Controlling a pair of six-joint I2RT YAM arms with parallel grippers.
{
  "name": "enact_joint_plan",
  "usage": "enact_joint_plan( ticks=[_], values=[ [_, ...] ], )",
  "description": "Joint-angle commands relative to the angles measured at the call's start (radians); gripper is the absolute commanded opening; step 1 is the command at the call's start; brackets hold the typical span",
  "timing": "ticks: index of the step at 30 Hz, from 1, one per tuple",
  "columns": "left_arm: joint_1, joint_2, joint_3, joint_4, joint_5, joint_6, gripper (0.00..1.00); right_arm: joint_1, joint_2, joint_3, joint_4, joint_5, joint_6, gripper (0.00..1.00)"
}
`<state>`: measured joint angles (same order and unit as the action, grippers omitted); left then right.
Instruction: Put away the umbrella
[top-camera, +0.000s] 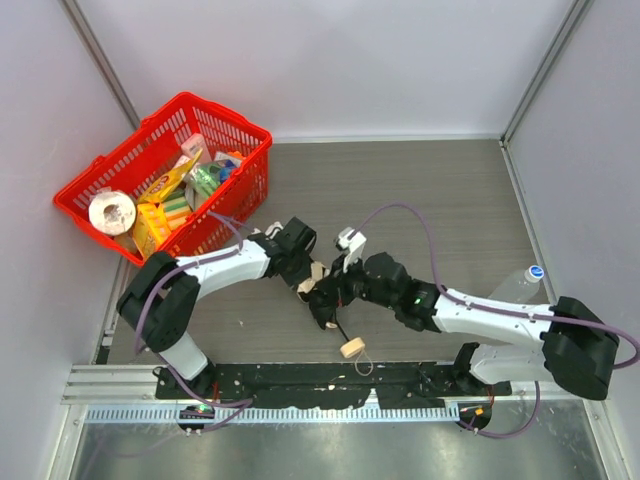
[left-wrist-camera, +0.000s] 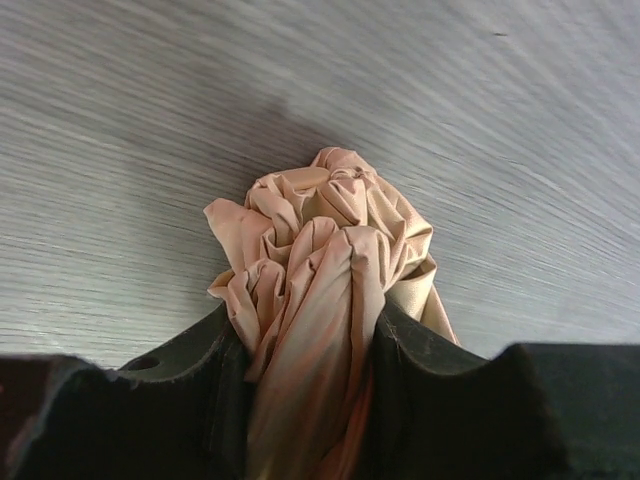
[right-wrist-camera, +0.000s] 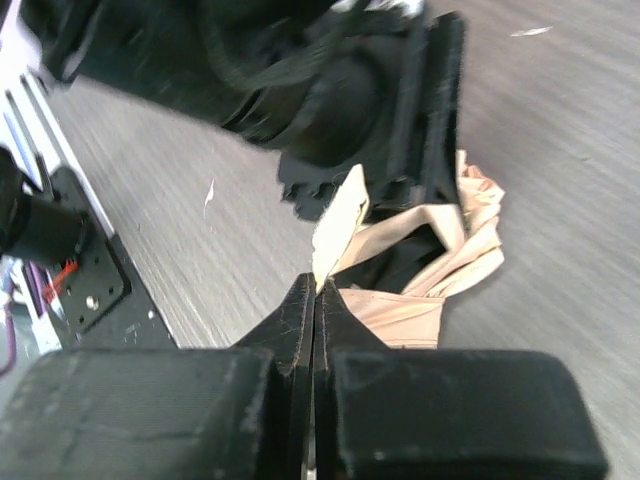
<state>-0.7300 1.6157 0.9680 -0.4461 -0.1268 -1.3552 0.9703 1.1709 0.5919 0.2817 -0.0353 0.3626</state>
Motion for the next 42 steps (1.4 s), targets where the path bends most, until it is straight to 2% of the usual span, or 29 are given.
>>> enact_joint_plan(
  ticks=[1, 8, 15, 19, 24, 29, 37, 42],
  values=[
    [0.040, 0.078, 0.015, -0.078, -0.080, -0.041, 0.00, 0.131, 0.027, 0.020, 0.240, -0.005, -0.051, 0.01],
    [0.037, 0.079, -0.037, 0.004, -0.031, -0.117, 0.00, 0.150, 0.156, 0.002, 0.202, 0.124, -0.123, 0.01],
    [0.037, 0.085, -0.071, 0.047, 0.056, -0.145, 0.00, 0.154, 0.295, 0.091, 0.016, 0.157, -0.296, 0.02],
    [0.038, 0.072, -0.081, 0.047, 0.076, -0.131, 0.00, 0.156, 0.351, 0.118, -0.038, 0.143, -0.355, 0.02],
    [0.040, 0.038, -0.106, 0.060, 0.082, -0.147, 0.00, 0.154, 0.440, 0.135, -0.157, 0.209, -0.407, 0.03],
    [0.049, 0.030, -0.097, 0.026, 0.098, -0.185, 0.00, 0.154, 0.426, 0.089, -0.136, 0.219, -0.364, 0.04],
    [0.057, 0.033, -0.083, 0.030, 0.121, -0.200, 0.00, 0.151, 0.434, 0.037, 0.002, 0.127, -0.189, 0.20],
    [0.057, 0.016, -0.110, 0.043, 0.119, -0.209, 0.00, 0.117, 0.331, -0.010, 0.025, 0.089, -0.074, 0.25]
  ],
)
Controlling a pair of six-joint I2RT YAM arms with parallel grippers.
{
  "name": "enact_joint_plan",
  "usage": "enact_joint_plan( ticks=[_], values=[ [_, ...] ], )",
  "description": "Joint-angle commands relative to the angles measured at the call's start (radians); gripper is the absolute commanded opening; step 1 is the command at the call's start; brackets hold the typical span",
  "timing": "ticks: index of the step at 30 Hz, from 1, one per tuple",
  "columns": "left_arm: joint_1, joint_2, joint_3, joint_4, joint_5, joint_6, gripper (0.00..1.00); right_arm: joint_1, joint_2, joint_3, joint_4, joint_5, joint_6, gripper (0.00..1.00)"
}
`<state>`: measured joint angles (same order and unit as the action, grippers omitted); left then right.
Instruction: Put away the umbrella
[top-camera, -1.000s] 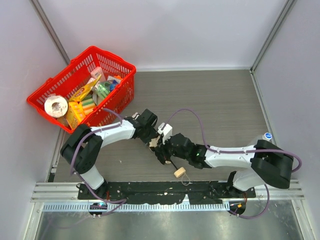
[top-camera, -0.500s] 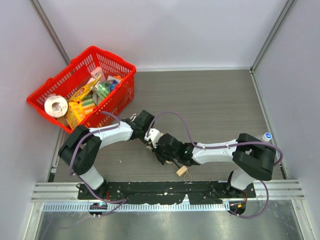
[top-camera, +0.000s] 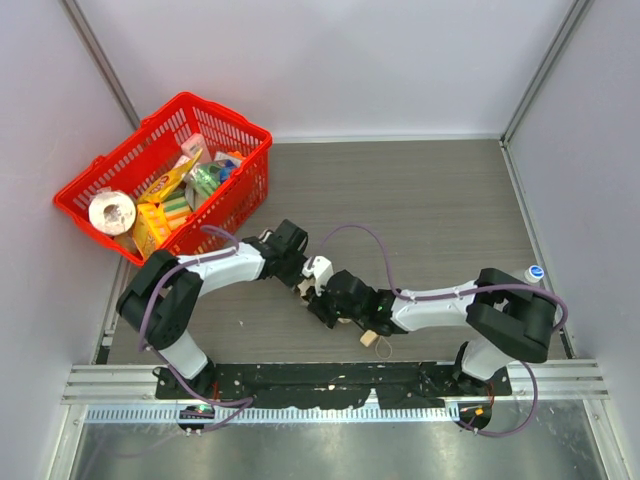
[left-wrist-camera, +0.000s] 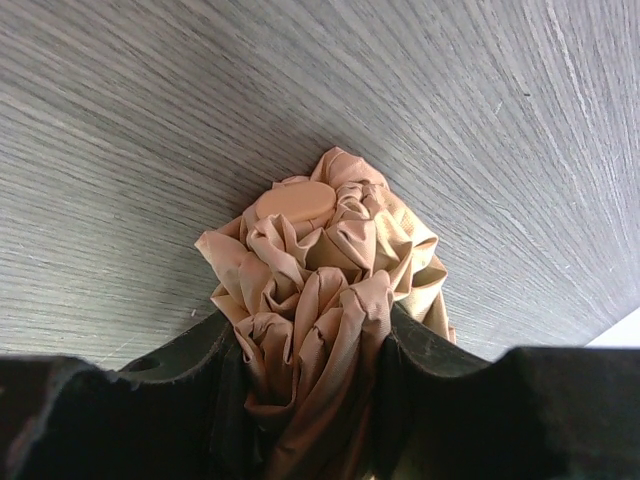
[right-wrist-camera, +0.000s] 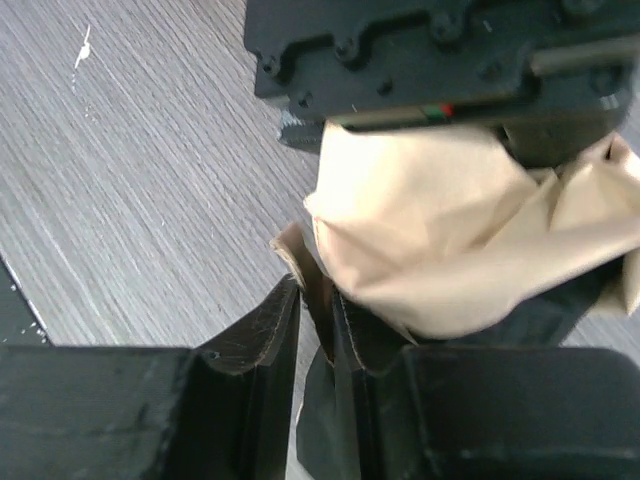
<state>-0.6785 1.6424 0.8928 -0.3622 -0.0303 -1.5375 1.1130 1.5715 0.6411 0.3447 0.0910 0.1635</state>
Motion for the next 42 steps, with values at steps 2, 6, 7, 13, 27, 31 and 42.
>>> enact_joint_plan(
  ticks=[2, 6, 7, 13, 27, 31, 42],
  values=[
    [0.007, -0.019, -0.054, -0.020, 0.023, -0.035, 0.00, -0.042, -0.105, -0.066, -0.061, -0.076, 0.140, 0.27],
    [0.008, -0.027, -0.049, -0.020, 0.010, -0.029, 0.00, -0.045, -0.201, -0.096, -0.070, -0.178, 0.192, 0.31],
    [0.008, -0.029, -0.049, -0.017, 0.010, -0.027, 0.00, -0.045, -0.244, -0.100, -0.088, -0.177, 0.209, 0.32],
    [0.007, -0.041, -0.031, -0.006, -0.008, 0.019, 0.00, -0.058, -0.482, -0.075, -0.262, -0.044, 0.232, 0.54],
    [0.007, -0.104, -0.002, -0.033, -0.039, 0.074, 0.00, -0.277, -0.545, -0.047, -0.385, -0.160, 0.171, 0.71],
    [0.008, -0.066, 0.026, -0.069, -0.003, 0.021, 0.00, -0.151, -0.476, -0.095, -0.192, -0.018, 0.128, 0.73],
    [0.008, -0.056, 0.060, -0.106, 0.061, -0.021, 0.00, -0.038, -0.131, 0.011, -0.047, 0.200, 0.018, 0.74]
  ],
)
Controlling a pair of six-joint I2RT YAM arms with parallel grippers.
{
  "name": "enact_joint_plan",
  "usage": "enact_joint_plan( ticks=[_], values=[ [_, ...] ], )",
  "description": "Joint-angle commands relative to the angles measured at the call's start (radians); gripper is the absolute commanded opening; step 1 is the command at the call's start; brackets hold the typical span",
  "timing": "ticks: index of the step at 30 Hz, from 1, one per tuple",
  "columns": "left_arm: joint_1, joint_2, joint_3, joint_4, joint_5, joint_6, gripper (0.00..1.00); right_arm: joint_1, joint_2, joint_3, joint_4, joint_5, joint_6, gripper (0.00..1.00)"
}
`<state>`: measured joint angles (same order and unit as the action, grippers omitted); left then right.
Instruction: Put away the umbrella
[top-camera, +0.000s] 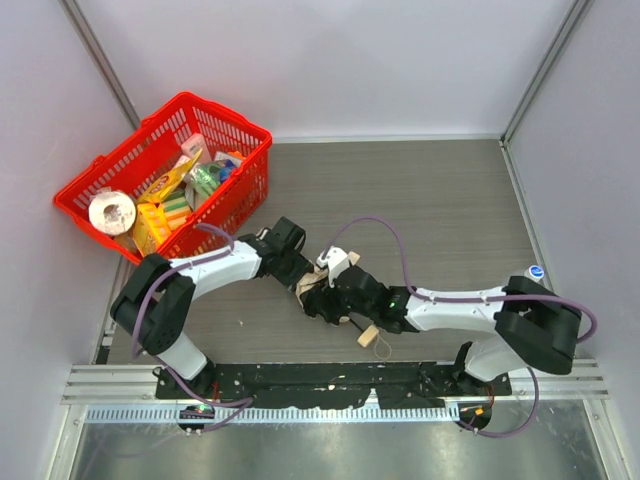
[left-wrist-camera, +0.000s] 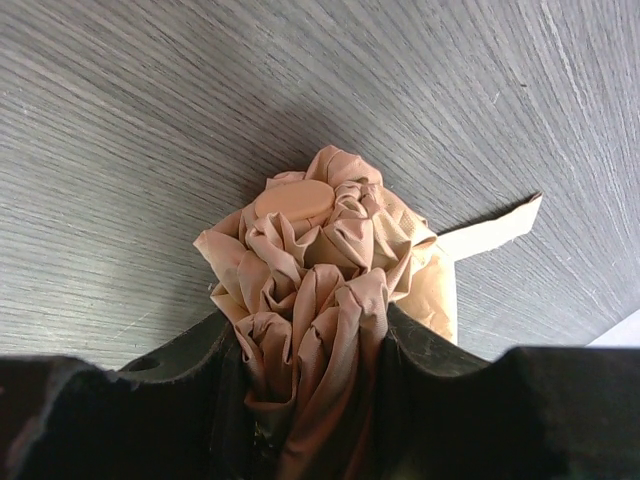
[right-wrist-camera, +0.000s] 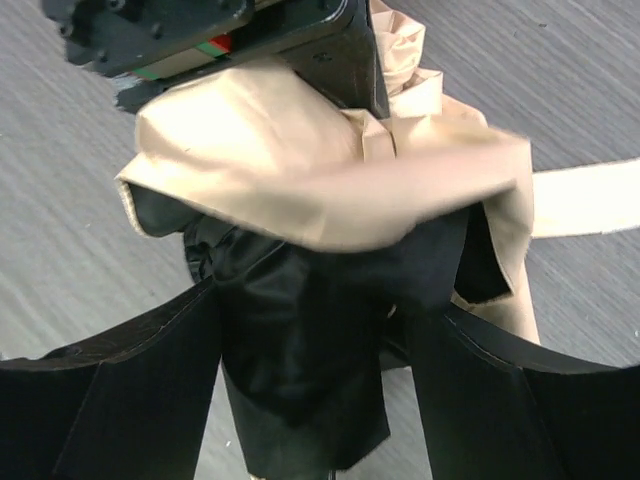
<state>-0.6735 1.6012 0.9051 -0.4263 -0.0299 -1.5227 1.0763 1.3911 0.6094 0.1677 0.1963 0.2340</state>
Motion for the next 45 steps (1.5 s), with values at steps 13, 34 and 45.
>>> enact_joint_plan(
  ticks=[13, 34, 45],
  values=[
    [-0.029, -0.033, 0.014, 0.004, 0.120, -0.109, 0.00, -0.064, 0.224, -0.017, 0.421, -0.029, 0.042, 0.34],
    [-0.041, -0.360, -0.245, 0.371, -0.093, 0.335, 1.00, -0.490, 0.473, -0.269, 1.277, -0.931, 0.674, 0.01],
    [-0.049, -0.333, -0.327, 0.395, -0.065, 0.214, 0.97, -0.533, 0.565, -0.252, 1.414, -0.977, 0.780, 0.01]
  ],
)
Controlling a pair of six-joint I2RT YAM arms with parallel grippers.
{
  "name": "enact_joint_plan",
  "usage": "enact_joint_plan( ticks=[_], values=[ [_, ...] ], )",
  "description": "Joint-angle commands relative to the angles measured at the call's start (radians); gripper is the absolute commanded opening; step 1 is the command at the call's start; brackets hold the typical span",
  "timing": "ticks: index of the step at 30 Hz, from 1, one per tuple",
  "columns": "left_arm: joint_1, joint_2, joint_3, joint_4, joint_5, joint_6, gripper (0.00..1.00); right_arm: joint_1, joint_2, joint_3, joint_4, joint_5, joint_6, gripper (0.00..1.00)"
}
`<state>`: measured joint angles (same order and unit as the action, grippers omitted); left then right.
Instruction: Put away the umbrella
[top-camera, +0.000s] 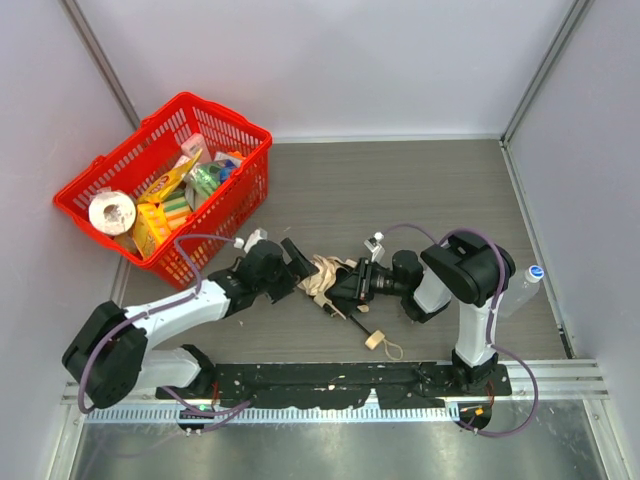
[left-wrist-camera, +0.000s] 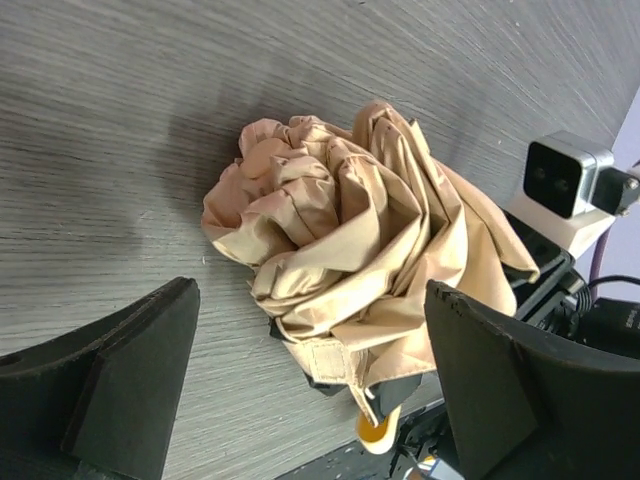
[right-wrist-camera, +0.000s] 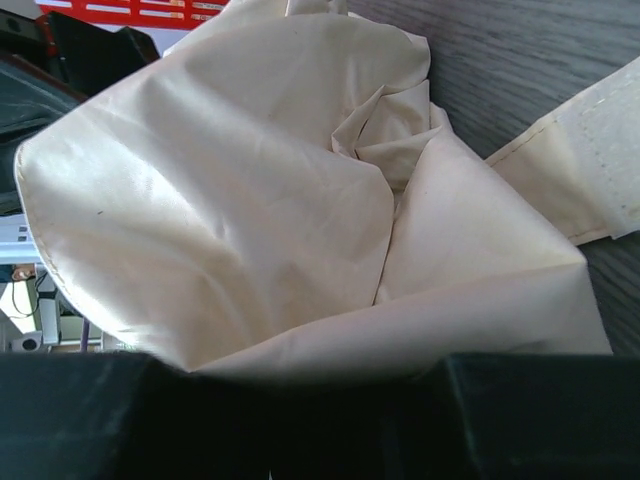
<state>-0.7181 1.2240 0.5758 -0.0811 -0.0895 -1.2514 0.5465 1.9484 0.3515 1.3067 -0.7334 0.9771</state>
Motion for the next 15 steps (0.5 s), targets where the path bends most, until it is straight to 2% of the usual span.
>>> enact_joint_plan(
  ticks=[1, 6, 12, 15],
  values=[
    [-0.003, 0.069, -0.001, 0.075, 0.014, -0.077, 1.00, -0.003, 0.007, 0.007, 0.275, -0.050, 0.038, 0.01],
    [-0.007, 0.219, 0.003, 0.205, 0.085, -0.204, 0.98, -0.005, 0.018, 0.020, 0.292, -0.052, 0.061, 0.01],
    [-0.027, 0.249, -0.114, 0.387, 0.017, -0.373, 0.97, -0.005, 0.000, 0.043, 0.364, -0.052, 0.158, 0.01],
    [-0.032, 0.307, -0.097, 0.463, 0.066, -0.407, 0.97, -0.003, -0.031, 0.053, 0.364, -0.055, 0.187, 0.01]
  ],
)
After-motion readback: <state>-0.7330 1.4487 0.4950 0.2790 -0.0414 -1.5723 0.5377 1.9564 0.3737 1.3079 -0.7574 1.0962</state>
